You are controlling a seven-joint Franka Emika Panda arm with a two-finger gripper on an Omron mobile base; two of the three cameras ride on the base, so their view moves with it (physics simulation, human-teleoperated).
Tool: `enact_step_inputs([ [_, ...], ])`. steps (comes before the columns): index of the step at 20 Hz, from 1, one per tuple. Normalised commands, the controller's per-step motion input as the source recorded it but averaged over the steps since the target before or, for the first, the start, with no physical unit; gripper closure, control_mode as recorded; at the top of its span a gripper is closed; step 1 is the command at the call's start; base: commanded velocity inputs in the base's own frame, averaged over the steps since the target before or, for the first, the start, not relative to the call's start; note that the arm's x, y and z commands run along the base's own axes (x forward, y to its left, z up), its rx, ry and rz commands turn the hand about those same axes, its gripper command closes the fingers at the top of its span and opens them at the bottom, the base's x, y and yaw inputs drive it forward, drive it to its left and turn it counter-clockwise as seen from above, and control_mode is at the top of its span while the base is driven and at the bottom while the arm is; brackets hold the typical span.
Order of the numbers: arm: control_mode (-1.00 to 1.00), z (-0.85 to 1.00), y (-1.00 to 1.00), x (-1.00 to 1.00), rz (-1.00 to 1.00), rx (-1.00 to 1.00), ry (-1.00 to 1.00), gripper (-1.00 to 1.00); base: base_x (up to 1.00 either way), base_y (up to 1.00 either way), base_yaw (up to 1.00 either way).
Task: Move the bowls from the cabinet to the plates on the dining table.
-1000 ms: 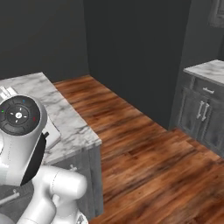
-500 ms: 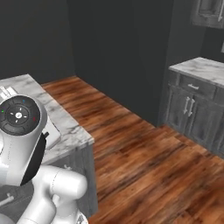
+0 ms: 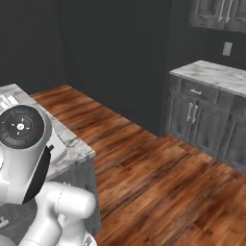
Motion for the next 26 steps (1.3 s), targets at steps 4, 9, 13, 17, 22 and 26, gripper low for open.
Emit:
enact_step_inputs([
  [4,1.00,0.00,0.00,0.00,0.00,0.00,0.00,-1.00,0.00,0.08,-0.22],
  [9,1.00,0.00,0.00,0.00,0.00,0.00,0.00,-1.00,0.00,0.08,-0.22],
  [13,1.00,0.00,0.00,0.00,0.00,0.00,0.00,-1.00,0.00,0.09,-0.22],
  [17,1.00,0.00,0.00,0.00,0.00,0.00,0.00,-1.00,0.00,0.09,-0.22],
  [22,1.00,0.00,0.00,0.00,0.00,0.00,0.00,-1.00,0.00,0.09,-0.22],
  [26,1.00,0.00,0.00,0.00,0.00,0.00,0.00,-1.00,0.00,0.09,-0.23],
])
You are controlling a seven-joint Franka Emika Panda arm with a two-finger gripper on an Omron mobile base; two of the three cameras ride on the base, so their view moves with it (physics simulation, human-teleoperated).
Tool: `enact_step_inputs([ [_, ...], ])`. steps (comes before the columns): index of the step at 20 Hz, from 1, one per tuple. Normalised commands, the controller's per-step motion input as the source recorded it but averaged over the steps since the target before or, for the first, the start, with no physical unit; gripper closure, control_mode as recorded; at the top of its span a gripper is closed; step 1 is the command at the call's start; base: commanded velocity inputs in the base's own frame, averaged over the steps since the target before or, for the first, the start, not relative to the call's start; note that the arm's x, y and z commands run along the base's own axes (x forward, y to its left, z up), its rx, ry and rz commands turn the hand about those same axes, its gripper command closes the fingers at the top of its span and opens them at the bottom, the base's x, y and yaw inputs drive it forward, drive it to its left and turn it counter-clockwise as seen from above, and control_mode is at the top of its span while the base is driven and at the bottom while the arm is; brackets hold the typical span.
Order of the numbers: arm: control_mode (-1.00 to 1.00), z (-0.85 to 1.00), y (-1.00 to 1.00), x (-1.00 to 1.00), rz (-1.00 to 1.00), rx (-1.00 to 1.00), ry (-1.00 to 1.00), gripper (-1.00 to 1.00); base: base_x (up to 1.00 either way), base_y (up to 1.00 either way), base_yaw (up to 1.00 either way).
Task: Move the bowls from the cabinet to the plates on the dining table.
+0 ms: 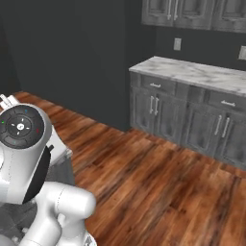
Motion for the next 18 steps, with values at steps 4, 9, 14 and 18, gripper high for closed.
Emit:
enact_step_inputs([
  [4,1.00,0.00,0.00,0.00,0.00,0.00,0.00,-1.00,0.00,0.08,-0.23],
  [9,1.00,0.00,0.00,0.00,0.00,0.00,0.00,-1.00,0.00,0.08,-0.23],
  [14,1.00,0.00,0.00,0.00,0.00,0.00,0.00,-1.00,0.00,0.07,-0.23],
  [18,1.00,0.00,0.00,0.00,0.00,0.00,0.00,-1.00,0.00,0.07,-0.23],
])
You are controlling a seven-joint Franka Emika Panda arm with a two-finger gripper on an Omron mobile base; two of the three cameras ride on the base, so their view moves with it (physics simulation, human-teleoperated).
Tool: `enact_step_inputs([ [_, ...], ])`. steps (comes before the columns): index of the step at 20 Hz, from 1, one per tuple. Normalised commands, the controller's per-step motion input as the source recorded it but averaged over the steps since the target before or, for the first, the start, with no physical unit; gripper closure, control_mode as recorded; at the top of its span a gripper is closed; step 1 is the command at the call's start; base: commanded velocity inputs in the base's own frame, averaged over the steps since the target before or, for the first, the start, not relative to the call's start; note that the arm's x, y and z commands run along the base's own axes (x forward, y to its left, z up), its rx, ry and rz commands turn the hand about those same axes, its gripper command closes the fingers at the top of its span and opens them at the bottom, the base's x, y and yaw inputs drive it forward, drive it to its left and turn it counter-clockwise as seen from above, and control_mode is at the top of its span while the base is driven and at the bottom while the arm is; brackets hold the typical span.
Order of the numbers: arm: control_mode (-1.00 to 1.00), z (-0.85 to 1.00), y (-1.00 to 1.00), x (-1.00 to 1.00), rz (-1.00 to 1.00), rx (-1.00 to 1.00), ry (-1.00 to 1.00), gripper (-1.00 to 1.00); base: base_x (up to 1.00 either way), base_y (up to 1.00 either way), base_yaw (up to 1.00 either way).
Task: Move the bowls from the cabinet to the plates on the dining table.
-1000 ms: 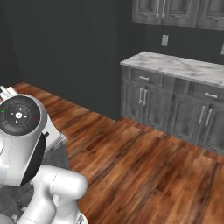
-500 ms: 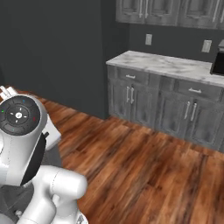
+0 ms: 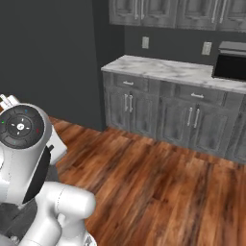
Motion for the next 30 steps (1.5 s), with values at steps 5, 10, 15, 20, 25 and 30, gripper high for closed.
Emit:
enact_step_inputs([
  [5,1.00,0.00,0.00,0.00,0.00,0.00,0.00,-1.00,0.00,0.07,-0.23],
  [10,1.00,0.00,0.00,0.00,0.00,0.00,0.00,-1.00,0.00,0.06,-0.23],
  [15,1.00,0.00,0.00,0.00,0.00,0.00,0.00,-1.00,0.00,0.06,-0.23],
  [20,1.00,0.00,0.00,0.00,0.00,0.00,0.00,-1.00,0.00,0.03,-0.24],
  [25,1.00,0.00,0.00,0.00,0.00,0.00,0.00,-1.00,0.00,0.01,-0.24],
  [30,1.00,0.00,0.00,0.00,0.00,0.00,0.00,-1.00,0.00,0.00,-0.24],
])
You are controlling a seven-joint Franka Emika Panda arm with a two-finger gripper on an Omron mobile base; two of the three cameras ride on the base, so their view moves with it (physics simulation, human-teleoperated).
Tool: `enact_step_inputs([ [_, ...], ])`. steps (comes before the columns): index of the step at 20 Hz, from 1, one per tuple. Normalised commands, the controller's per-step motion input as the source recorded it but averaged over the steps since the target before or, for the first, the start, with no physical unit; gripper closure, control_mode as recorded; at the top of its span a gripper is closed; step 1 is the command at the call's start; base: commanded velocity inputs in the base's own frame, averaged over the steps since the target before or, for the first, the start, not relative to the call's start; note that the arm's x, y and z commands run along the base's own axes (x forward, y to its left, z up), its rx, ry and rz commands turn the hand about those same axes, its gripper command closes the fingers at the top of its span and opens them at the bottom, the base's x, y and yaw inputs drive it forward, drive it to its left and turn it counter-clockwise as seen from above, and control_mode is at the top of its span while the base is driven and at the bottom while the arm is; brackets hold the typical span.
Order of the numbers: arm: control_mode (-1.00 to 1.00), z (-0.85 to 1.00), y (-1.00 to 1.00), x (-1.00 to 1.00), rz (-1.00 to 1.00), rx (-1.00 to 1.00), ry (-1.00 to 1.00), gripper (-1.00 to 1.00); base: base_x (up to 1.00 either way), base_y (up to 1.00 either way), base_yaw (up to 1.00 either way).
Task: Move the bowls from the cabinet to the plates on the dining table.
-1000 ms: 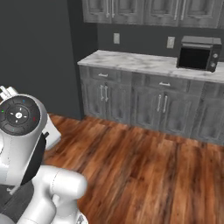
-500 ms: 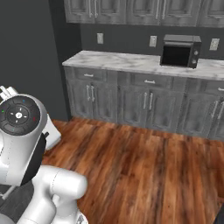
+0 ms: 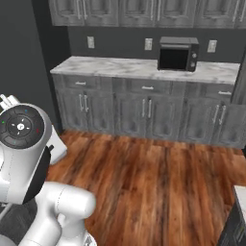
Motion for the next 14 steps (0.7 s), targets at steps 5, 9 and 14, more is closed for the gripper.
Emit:
enact_step_inputs([
  [5,1.00,0.00,0.00,0.00,0.00,0.00,0.00,-1.00,0.00,0.00,-0.25],
  [9,1.00,0.00,0.00,0.00,0.00,0.00,0.00,-1.00,0.00,0.00,-0.25],
  [14,1.00,0.00,0.00,0.00,0.00,0.00,0.00,-1.00,0.00,0.00,-0.25],
])
